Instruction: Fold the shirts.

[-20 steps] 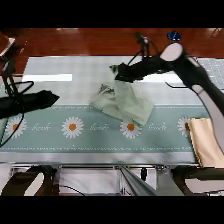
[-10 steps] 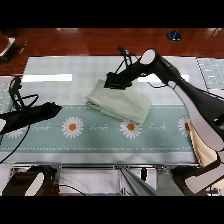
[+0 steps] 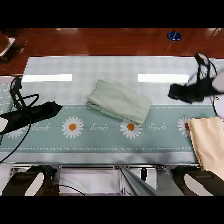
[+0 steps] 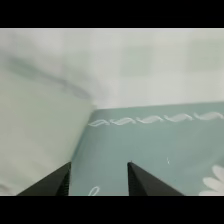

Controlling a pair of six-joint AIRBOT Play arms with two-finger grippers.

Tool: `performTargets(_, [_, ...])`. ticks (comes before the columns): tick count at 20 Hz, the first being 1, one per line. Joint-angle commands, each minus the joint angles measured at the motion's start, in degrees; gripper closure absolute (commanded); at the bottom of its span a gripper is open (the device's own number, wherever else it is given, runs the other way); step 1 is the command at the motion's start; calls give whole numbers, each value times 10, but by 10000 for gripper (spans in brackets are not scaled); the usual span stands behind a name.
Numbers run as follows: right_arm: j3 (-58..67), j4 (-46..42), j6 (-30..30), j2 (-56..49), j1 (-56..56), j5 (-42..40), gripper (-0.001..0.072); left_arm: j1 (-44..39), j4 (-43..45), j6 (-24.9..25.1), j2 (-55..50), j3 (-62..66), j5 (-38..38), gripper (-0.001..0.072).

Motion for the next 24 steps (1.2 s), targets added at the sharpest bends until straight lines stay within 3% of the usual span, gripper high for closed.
performTargets(1, [-245, 92, 94, 120, -54, -196, 295, 0, 0, 0, -1, 0, 2, 681])
performTargets(5, [-270, 369, -110, 16, -53, -215, 296, 0, 0, 0, -1, 0, 2, 681])
performTargets(7, [-249, 436, -175, -51, -53, -192, 295, 0, 0, 0, -1, 0, 2, 681])
performTargets(10, [-199, 470, -219, -145, -52, -136, 296, 0, 0, 0, -1, 0, 2, 681])
performTargets(16, [-106, 480, -238, -261, 4, -82, 309, 0, 0, 0, -1, 0, 2, 681])
performTargets(17, [-84, 479, -239, -272, 22, -78, 394, 0, 0, 0, -1, 0, 2, 681])
performTargets(18, [-62, 479, -252, -278, 35, -71, 573, 0, 0, 0, -1, 0, 2, 681])
performTargets(19, [-36, 479, -280, -276, 47, -60, 694, 0, 0, 0, -1, 0, 2, 681])
performTargets(24, [140, 462, -303, -247, 53, 64, 694, 0, 0, 0, -1, 0, 2, 681])
